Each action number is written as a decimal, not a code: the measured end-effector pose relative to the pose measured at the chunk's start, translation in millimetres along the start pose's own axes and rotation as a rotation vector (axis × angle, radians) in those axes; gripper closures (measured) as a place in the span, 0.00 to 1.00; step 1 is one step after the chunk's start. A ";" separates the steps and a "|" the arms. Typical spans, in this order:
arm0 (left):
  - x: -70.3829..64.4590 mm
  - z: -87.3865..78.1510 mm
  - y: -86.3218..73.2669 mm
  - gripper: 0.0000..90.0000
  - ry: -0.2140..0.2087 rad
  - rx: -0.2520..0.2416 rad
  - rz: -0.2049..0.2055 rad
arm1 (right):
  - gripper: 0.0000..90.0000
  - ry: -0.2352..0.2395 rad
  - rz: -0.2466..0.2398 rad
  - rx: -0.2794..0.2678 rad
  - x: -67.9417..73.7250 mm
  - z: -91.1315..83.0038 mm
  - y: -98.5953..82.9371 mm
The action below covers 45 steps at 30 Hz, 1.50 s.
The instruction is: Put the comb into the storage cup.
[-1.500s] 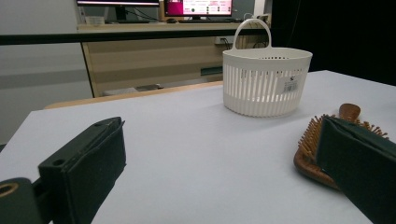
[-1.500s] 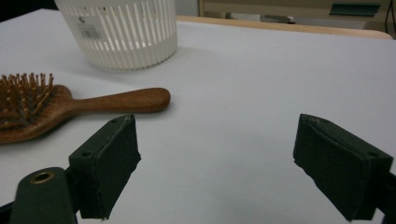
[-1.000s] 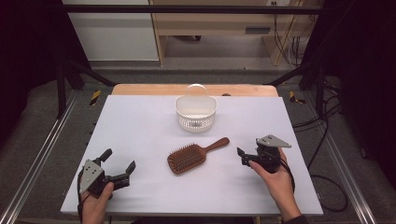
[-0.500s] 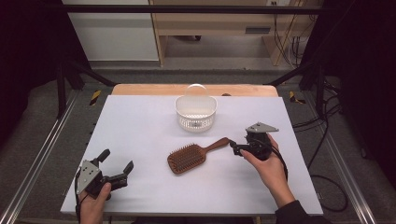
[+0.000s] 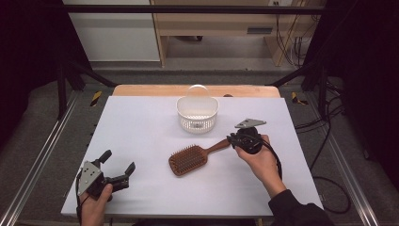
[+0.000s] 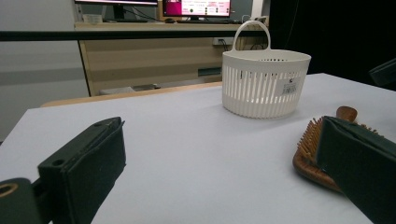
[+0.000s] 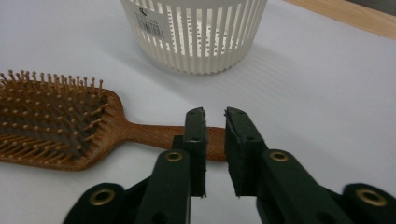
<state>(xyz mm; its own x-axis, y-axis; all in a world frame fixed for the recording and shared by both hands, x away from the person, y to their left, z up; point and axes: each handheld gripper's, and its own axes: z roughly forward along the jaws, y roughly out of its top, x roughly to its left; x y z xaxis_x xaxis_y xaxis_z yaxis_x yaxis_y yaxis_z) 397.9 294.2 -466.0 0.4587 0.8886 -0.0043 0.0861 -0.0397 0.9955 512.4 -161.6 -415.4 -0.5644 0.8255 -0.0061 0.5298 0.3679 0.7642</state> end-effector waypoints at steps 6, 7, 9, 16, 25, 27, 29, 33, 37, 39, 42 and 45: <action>1.1 -1.2 0.3 0.02 0.008 -0.004 -0.002 | 1.00 0.002 -0.018 0.043 0.2 21.2 7.1; 1.4 -1.1 0.3 0.02 0.009 -0.003 -0.005 | 1.00 0.007 -0.022 0.054 1.3 24.1 7.6; 1.5 -0.8 0.0 0.02 0.011 0.002 -0.005 | 1.00 0.022 -0.024 0.068 3.0 29.9 8.0; -1.6 2.8 -0.2 0.02 -0.002 0.010 0.006 | 1.00 0.052 -0.032 0.118 10.6 52.3 13.0; -1.8 0.2 0.2 0.02 -0.002 0.005 0.009 | 1.00 0.102 -0.063 0.194 19.0 75.7 11.8; -0.4 -0.1 0.0 0.02 0.004 0.006 0.003 | 1.00 0.108 -0.074 0.206 21.4 74.6 12.2; -0.1 -0.3 0.4 0.02 0.008 0.005 -0.001 | 1.00 0.126 -0.089 0.225 23.3 73.6 12.3; -1.5 0.2 0.3 0.02 0.003 0.009 0.004 | 1.00 0.138 -0.113 0.261 28.2 74.2 10.3; -1.4 -0.2 0.3 0.02 0.005 0.007 0.002 | 1.00 0.154 -0.121 0.280 34.6 68.9 9.6; -0.8 0.8 0.0 0.02 0.005 0.009 0.000 | 1.00 0.156 -0.141 0.298 37.3 66.0 8.9; -0.8 1.0 0.8 0.02 0.008 0.008 0.001 | 1.00 0.164 -0.151 0.323 39.4 64.4 7.4; -1.1 1.7 0.7 0.02 0.007 0.010 0.001 | 1.00 0.174 -0.162 0.332 42.8 59.4 4.6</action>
<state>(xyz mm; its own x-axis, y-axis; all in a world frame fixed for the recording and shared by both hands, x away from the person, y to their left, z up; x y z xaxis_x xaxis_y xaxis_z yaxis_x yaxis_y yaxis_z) 398.9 292.3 -465.5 0.4526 0.8917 -0.0025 0.0946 -0.0453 0.9945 528.3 -99.1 -450.5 -0.7407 0.6715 0.0219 0.5849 0.6285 0.5127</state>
